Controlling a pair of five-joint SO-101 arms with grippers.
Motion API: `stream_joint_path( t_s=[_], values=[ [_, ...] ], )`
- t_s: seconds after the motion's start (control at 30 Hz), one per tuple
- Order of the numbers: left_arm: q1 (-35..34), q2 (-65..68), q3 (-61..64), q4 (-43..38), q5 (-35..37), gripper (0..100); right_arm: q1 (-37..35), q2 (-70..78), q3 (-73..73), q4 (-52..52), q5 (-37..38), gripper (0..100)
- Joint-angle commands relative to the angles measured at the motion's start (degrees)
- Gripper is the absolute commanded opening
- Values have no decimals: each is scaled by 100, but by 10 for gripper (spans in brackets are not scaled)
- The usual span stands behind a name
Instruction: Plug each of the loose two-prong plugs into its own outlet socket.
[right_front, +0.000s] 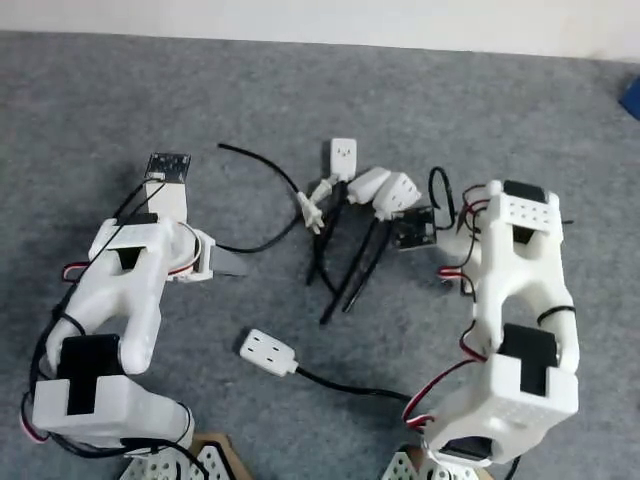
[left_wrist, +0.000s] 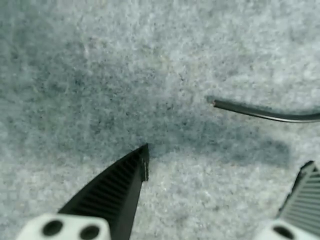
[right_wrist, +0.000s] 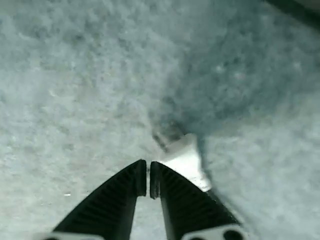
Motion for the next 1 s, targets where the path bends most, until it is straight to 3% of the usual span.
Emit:
stream_joint_path(
  t_s=[0.0, 0.43, 0.67, 0.83, 0.97],
  values=[
    [-31, 13, -171, 9, 26, 435, -57, 84, -453, -418, 158, 22],
    [-22, 13, -180, 9, 26, 435, 365, 1042, -1103, -514, 229, 29],
    [22, 13, -180, 9, 18, 435, 681, 1332, -1165, -505, 211, 164],
    [22, 13, -180, 9, 18, 435, 699, 1376, -1015, -505, 220, 174],
    [22, 13, -180, 9, 18, 435, 734, 1376, -892, -479, 844, 174]
  ],
)
